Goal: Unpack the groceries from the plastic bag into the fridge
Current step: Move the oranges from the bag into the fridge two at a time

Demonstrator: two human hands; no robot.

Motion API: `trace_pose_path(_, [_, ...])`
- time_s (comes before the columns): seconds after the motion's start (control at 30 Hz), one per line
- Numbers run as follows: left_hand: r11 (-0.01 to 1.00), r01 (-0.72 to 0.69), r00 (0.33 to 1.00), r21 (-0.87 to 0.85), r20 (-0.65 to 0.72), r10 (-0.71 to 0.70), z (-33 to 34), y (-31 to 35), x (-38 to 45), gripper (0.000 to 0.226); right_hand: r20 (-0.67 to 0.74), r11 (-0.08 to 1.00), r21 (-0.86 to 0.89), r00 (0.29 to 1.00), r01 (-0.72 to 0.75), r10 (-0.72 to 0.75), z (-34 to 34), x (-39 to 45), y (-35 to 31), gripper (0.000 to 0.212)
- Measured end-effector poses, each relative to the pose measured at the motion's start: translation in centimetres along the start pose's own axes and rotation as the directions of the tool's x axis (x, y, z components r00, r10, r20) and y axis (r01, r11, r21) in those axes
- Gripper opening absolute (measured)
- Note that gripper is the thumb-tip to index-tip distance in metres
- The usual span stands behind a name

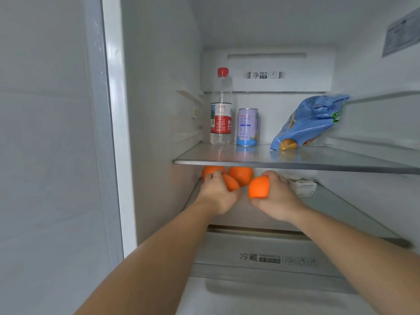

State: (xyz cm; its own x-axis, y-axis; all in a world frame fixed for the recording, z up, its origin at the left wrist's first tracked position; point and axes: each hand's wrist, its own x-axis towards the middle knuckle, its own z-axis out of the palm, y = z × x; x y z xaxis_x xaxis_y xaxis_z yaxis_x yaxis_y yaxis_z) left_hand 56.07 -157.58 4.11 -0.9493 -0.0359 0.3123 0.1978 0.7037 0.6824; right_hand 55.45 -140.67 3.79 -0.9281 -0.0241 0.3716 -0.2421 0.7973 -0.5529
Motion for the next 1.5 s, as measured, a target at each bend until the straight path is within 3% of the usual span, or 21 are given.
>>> trace_pose_path(0.13, [0.999, 0.022, 1.000, 0.041, 0.014, -0.023, 0.2, -0.2, 1.8, 0.075, 0.015, 0.997, 0.046, 0.998, 0.054, -0.055, 0.9, 2.6, -0.1, 0.072])
trace_pose_path(0.3, [0.990, 0.057, 0.996, 0.125, -0.076, -0.048, 0.4, -1.3, 3.8, 0.065, 0.061, 0.996, 0.085, 0.998, 0.011, -0.016, 2.1, 5.3, -0.2, 0.045])
trace_pose_path(0.57, [0.997, 0.053, 0.987, 0.056, -0.157, -0.044, 0.3, -1.1, 3.7, 0.066, 0.032, 0.973, 0.224, 0.999, -0.050, 0.044, 3.2, 6.4, -0.7, 0.065])
trace_pose_path(0.67, [0.998, 0.056, 0.981, 0.006, -0.186, -0.054, 0.1, -0.8, 2.9, 0.056, -0.012, 0.963, 0.269, 1.000, -0.005, 0.008, 2.7, 5.8, -0.5, 0.063])
trace_pose_path(0.8, [0.993, 0.120, 0.974, 0.004, -0.196, -0.116, -0.3, -0.3, 1.4, 0.072, 0.028, 0.944, 0.330, 1.000, -0.004, -0.006, 2.5, 5.5, -0.1, 0.051])
trace_pose_path(1.03, [0.994, 0.091, 0.982, 0.057, -0.171, -0.080, -1.6, 1.1, -2.0, 0.085, 0.079, 0.975, 0.206, 0.994, -0.085, 0.070, 1.1, 2.8, -0.2, 0.094])
trace_pose_path(1.3, [0.994, -0.016, 0.998, 0.112, -0.063, 0.023, -3.8, 1.5, -6.0, 0.065, 0.049, 0.992, 0.036, 0.992, -0.118, 0.116, -2.4, -4.5, -1.1, 0.088])
trace_pose_path(1.5, [0.965, -0.225, 0.974, 0.135, 0.062, 0.219, -5.3, -0.9, -13.1, 0.071, -0.113, 0.986, -0.094, 0.986, -0.136, 0.125, -2.2, -14.4, -2.0, 0.068])
